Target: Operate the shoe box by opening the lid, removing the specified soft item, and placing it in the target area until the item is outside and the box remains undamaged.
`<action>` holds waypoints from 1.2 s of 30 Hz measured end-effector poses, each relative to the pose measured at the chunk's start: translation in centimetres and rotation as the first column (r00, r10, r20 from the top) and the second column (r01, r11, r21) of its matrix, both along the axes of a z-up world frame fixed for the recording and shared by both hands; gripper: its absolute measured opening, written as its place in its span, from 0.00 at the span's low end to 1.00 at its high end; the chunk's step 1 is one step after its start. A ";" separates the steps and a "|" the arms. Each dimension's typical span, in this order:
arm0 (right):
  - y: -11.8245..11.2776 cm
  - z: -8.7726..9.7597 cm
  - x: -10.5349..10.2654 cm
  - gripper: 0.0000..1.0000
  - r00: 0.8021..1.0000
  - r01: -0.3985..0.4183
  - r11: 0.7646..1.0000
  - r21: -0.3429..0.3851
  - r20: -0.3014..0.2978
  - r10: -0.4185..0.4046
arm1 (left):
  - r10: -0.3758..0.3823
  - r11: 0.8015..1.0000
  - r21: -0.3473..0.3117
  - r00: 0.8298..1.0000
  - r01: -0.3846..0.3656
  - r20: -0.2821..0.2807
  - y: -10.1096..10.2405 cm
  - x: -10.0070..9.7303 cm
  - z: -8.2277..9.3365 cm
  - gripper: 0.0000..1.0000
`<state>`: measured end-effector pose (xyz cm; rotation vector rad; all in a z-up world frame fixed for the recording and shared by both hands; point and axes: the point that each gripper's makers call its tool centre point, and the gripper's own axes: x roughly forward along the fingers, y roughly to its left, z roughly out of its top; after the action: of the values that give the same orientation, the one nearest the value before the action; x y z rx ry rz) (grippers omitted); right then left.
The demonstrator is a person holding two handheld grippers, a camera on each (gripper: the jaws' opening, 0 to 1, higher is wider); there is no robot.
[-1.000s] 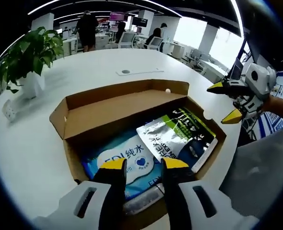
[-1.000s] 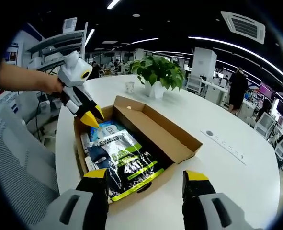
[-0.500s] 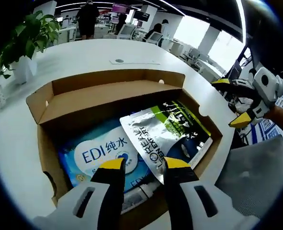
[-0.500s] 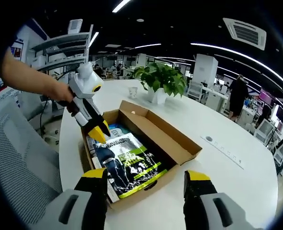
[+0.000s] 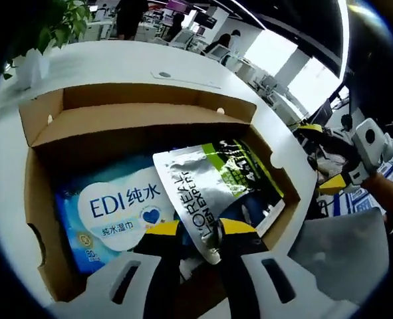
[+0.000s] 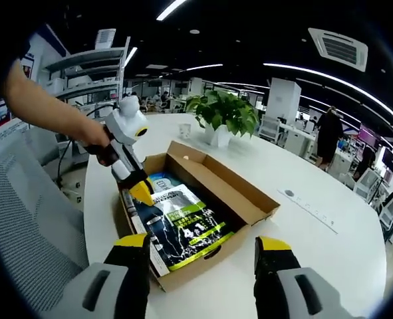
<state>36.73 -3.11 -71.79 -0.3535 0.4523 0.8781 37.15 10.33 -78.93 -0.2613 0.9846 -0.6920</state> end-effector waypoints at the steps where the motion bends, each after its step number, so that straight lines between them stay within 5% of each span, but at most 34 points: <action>1: 0.1 -0.1 -0.1 0.62 1.000 -0.001 1.000 -0.001 -0.001 0.001 | 0.012 1.000 -0.001 1.000 -0.012 0.003 0.1 0.2 0.0 0.18; 8: 0.6 -0.5 -0.3 0.62 1.000 -0.016 1.000 -0.008 -0.005 0.016 | 0.018 1.000 0.004 0.999 -0.018 0.033 0.2 0.4 0.5 0.02; 36: 2.4 -1.5 -0.8 0.60 0.999 -0.045 0.999 -0.020 -0.015 0.045 | -0.036 0.999 0.018 0.996 0.034 0.078 -0.4 0.6 4.0 0.00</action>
<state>35.92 -0.74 -73.24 -0.3773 0.4688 0.9208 37.78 9.98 -74.90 -0.2009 0.9212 -0.7205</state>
